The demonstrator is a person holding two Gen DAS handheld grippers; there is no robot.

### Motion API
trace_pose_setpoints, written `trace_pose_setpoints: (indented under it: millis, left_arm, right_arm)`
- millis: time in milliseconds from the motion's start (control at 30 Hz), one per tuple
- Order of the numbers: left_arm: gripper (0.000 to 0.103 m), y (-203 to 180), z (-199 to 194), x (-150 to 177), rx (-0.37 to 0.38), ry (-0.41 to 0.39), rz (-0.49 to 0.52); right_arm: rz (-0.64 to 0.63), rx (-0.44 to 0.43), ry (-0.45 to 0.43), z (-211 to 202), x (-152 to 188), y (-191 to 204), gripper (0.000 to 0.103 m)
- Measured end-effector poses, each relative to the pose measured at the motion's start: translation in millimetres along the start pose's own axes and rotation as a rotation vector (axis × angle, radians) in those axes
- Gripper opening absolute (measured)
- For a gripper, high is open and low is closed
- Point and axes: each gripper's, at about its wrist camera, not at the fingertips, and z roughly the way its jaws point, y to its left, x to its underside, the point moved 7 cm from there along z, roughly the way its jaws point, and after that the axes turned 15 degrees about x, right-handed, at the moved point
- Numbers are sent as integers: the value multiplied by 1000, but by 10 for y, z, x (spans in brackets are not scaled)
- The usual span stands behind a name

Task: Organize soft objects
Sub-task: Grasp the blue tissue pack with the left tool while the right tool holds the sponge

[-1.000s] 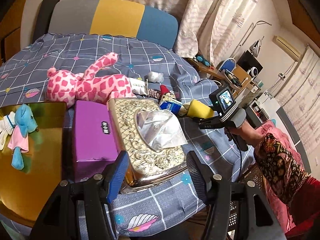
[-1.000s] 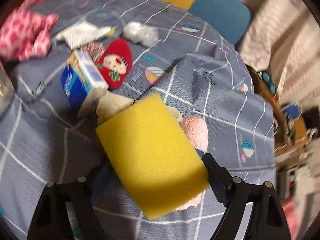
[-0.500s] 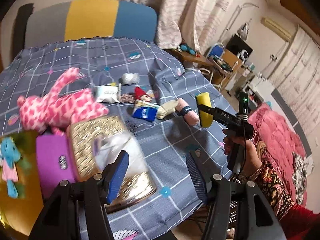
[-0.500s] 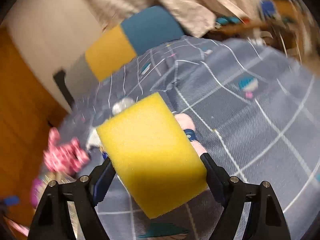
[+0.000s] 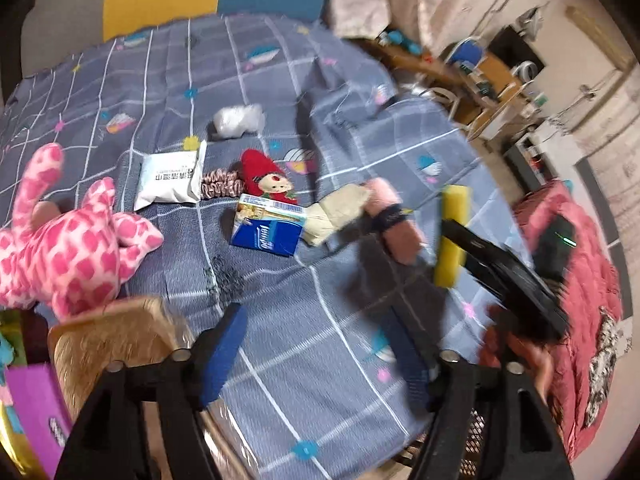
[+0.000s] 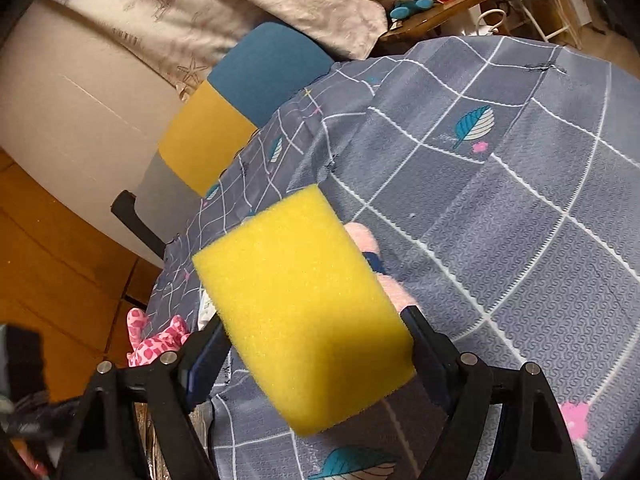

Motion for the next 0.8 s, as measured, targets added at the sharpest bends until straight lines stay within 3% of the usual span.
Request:
trace_pose_setpoints:
  millis: [67,167,467,633,800]
  left_arm:
    - [85,92,212,-123,-62,22,27]
    - [85,241,442,-209,-133,65,37]
    - [86,522,1061,-402,-236,141,35]
    - [87,636,1176,-479,-200,117,-23]
    - [86,665,1272,-509,-219,118,26]
  right_arm:
    - [-5,-7,7,27,1,34,83]
    - [2,-14,12,3,10,3,83]
    - [49,-61,8,-41,-55,-22,83]
    - [68,-80,11,-52,-66,-24,83]
    - [60,-85,12,-50,-69,9,83]
